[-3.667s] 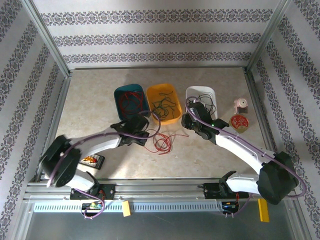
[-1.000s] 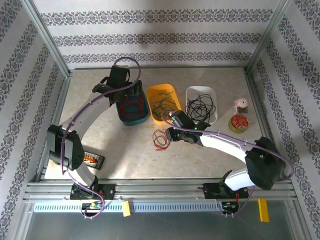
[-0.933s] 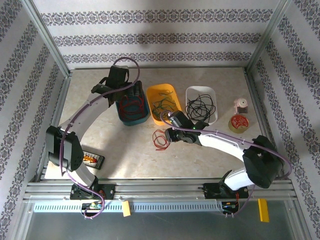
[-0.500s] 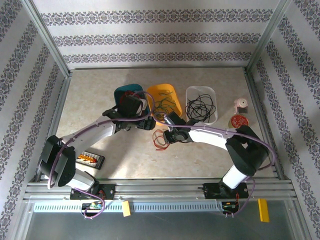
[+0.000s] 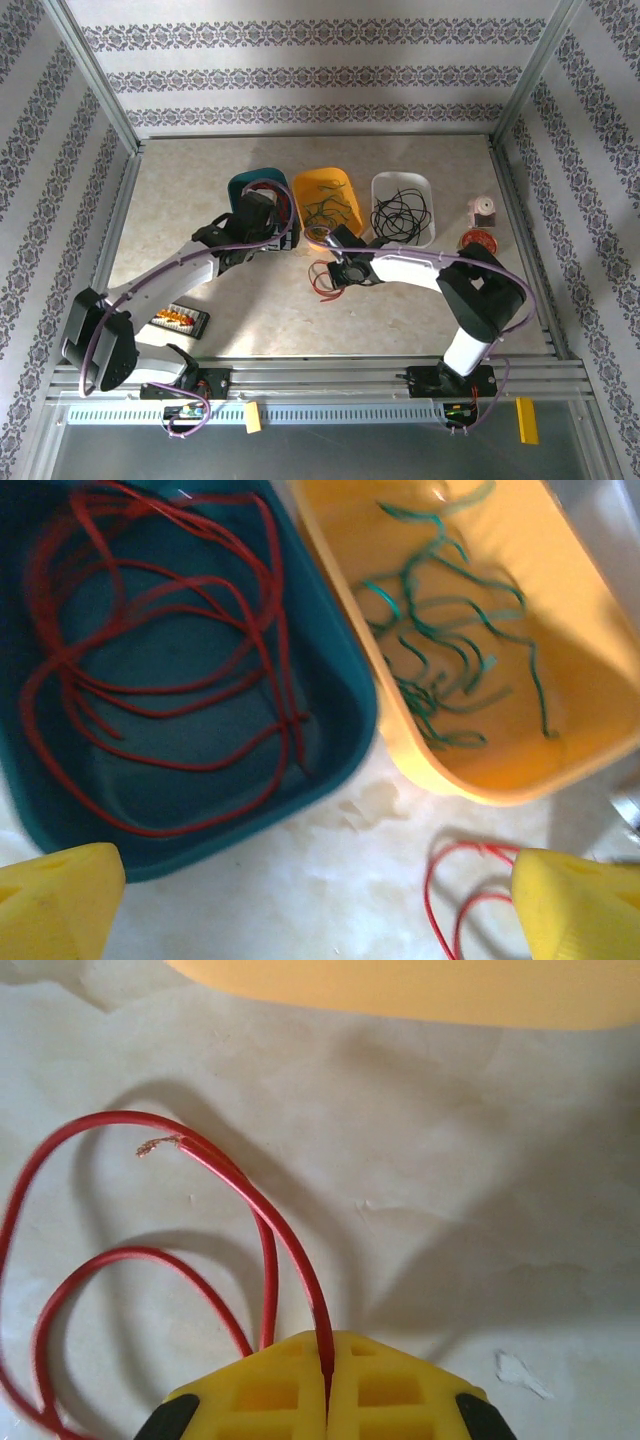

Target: Untangle the cables

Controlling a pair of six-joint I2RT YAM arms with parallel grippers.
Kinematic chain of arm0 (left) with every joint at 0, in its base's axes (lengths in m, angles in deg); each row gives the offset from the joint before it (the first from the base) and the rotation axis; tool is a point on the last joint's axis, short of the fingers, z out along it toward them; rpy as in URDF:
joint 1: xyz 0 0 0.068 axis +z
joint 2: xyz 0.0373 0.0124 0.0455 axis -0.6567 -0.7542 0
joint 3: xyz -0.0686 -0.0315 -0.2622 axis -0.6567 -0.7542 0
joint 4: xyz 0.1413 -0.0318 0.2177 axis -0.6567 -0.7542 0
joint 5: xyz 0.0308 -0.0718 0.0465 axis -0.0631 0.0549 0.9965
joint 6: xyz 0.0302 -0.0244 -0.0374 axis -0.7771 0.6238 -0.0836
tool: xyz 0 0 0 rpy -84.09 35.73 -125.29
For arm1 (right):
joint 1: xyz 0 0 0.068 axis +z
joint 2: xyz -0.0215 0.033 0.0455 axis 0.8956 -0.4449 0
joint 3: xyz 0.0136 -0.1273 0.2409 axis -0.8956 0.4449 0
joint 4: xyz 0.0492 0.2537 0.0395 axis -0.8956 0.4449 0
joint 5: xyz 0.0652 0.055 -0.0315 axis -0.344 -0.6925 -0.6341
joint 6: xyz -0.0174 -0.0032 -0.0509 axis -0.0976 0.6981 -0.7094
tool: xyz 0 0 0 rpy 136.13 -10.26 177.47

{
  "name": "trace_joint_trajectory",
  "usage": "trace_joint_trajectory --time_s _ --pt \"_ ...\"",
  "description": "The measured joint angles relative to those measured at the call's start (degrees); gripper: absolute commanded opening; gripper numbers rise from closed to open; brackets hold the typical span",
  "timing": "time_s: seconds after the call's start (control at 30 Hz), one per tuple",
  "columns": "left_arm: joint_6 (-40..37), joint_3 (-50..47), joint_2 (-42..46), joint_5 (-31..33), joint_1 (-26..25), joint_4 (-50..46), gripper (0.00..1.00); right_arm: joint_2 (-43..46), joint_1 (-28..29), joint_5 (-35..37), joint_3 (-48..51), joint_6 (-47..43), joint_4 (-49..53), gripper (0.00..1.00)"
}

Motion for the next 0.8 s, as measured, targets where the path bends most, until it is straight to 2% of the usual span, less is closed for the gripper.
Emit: trace_joint_trajectory --time_s 0.2,0.37,0.57,0.8 --pt "6.21 -2.01 5.99 12.50 0.20 -0.31 1.00 16.33 0.07 2.38 2.93 0.20 -0.07 0.01" --pt "10.73 -5.40 10.05 17.62 1.44 -0.44 1.00 23.74 0.09 2.49 -0.20 -0.35 0.00 0.03" --pt "15.45 -8.76 13.53 20.20 3.41 -1.84 1.00 18.40 0.07 2.10 -15.15 -2.82 -0.42 0.04" --pt "17.77 -10.93 18.47 21.97 4.63 -4.11 1.00 1.25 -0.37 -2.38 -34.56 -3.91 -1.81 0.07"
